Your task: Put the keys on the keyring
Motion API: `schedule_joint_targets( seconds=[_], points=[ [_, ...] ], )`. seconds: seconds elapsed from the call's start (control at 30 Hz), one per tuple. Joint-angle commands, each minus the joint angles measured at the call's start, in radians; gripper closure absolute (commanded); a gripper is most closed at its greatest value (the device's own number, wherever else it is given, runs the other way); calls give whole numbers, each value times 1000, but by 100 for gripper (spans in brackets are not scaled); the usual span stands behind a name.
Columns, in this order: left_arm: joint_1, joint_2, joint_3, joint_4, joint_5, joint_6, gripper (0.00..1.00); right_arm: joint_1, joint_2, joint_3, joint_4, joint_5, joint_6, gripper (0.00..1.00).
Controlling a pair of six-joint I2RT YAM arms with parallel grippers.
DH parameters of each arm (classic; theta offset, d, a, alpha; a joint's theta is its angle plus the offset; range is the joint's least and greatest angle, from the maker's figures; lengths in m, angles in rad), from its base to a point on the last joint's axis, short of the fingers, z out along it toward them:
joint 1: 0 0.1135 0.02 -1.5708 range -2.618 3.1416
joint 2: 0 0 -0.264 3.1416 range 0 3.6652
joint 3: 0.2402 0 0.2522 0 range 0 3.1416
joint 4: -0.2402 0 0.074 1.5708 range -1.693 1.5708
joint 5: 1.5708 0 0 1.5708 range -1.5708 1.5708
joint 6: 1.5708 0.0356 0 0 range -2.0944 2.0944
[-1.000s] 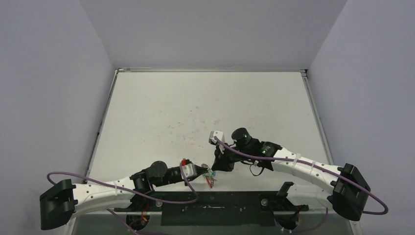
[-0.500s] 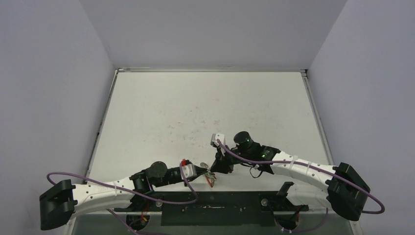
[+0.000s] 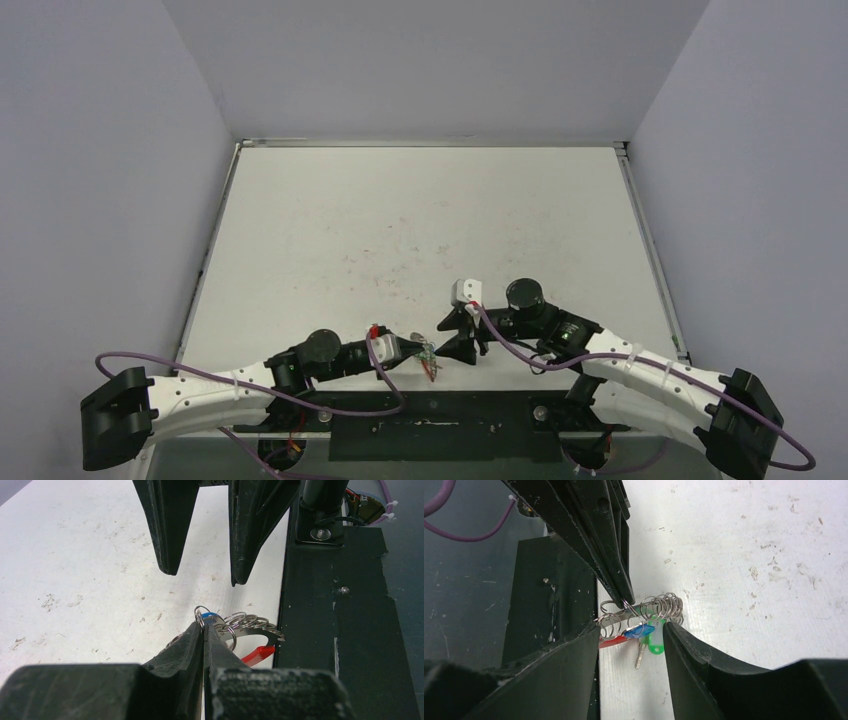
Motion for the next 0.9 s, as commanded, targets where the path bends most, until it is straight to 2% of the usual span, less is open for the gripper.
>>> schedule_joint_targets(
  seconds=[0.0, 0.27, 0.6, 0.77, 0.87],
  points=[
    [-4, -8, 10, 70, 2, -2, 100, 0, 7, -22, 141, -72, -77, 51],
    [-4, 0, 8, 75, 8, -2, 100, 1, 76, -49, 227, -113, -160, 59],
    [-4, 1, 10, 79, 11, -1, 100, 6, 167, -42, 292, -136, -171, 62],
    [-4, -3, 9, 77, 10, -2, 100, 8, 190, -43, 306, -133, -161, 73],
    [-4, -11, 5, 76, 11, -2, 100, 6, 189, -56, 335, -132, -151, 76]
  ],
)
